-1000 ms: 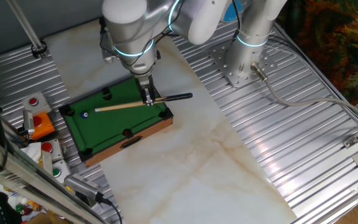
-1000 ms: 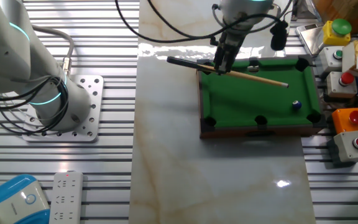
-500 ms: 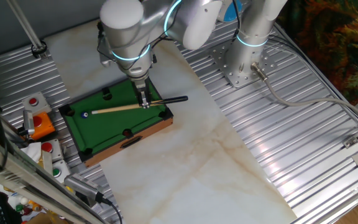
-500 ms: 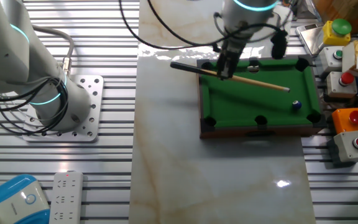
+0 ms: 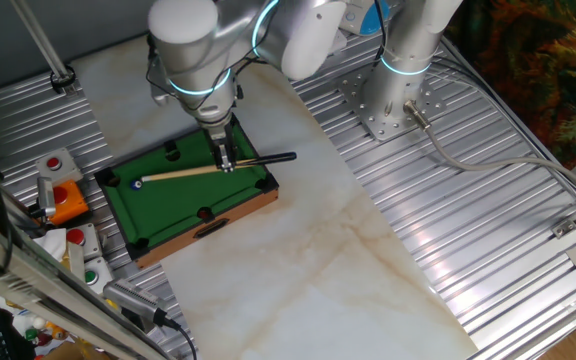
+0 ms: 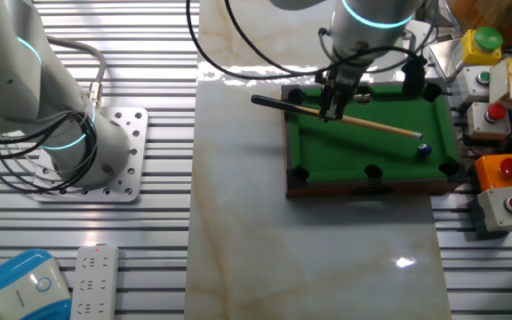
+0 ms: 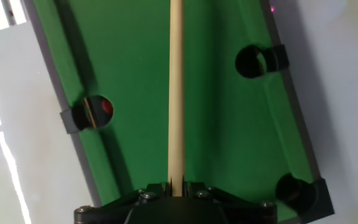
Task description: Hit the pool ball
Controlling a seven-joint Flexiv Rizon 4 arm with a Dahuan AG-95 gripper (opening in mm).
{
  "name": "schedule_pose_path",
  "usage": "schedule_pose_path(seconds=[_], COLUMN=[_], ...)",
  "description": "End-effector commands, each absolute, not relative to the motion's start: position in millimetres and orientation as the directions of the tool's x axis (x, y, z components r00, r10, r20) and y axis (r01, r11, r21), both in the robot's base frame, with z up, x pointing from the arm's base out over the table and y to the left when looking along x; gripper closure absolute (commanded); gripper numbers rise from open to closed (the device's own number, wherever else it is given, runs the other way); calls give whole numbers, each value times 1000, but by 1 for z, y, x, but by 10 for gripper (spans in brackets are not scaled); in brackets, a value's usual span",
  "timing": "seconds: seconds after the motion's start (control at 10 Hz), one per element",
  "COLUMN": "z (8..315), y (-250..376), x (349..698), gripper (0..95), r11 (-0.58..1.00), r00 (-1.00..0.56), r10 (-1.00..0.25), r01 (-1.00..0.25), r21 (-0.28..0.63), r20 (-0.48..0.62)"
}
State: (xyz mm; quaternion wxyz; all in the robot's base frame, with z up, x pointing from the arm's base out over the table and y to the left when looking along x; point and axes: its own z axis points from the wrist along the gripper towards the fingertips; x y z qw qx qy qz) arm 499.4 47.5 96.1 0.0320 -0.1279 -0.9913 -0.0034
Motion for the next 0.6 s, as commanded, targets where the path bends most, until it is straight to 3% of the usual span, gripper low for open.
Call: schedule_pose_path(seconds=[0.1,0.6], z=[100,104], y=[45,37], x=[496,488], gripper=[950,950], r11=[967,967], r00=[-964,-960], r10=[252,247], r01=[253,252], r21=[3,22], r20=[78,134])
